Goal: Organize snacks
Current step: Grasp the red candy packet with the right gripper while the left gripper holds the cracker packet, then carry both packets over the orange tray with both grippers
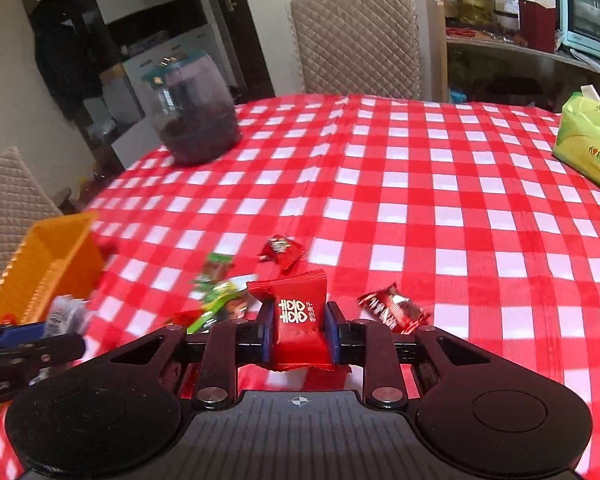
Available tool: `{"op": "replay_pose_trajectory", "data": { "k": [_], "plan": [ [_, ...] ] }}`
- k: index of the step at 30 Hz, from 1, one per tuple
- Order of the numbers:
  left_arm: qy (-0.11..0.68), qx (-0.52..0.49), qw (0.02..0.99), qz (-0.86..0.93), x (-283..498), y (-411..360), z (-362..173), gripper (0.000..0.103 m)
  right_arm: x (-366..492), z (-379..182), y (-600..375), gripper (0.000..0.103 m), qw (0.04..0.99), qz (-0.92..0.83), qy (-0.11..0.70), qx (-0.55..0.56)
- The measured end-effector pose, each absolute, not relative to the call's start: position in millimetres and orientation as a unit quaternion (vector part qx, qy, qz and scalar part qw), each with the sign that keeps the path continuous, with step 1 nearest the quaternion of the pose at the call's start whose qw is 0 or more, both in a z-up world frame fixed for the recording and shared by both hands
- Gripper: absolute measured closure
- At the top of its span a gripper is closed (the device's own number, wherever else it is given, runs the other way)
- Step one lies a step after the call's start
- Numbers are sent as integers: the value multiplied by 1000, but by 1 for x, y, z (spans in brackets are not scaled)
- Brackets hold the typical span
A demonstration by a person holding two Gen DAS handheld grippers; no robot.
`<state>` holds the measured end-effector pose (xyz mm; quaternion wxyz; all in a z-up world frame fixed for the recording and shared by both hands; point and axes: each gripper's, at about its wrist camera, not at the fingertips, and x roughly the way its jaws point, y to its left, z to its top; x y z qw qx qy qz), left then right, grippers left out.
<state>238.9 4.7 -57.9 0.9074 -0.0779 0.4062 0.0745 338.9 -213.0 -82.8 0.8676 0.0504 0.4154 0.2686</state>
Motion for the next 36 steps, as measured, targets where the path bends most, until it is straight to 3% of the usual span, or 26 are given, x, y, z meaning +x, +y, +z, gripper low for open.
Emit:
{"op": "replay_pose_trajectory", "data": {
  "k": [17, 36],
  "plan": [
    [396, -102, 911, 62, 158, 23, -15, 68, 236, -31, -185, 77, 845, 331, 417, 42],
    [393, -127, 899, 146, 92, 95, -2, 68, 175, -19, -77, 77, 781, 466, 415, -8]
  ]
}}
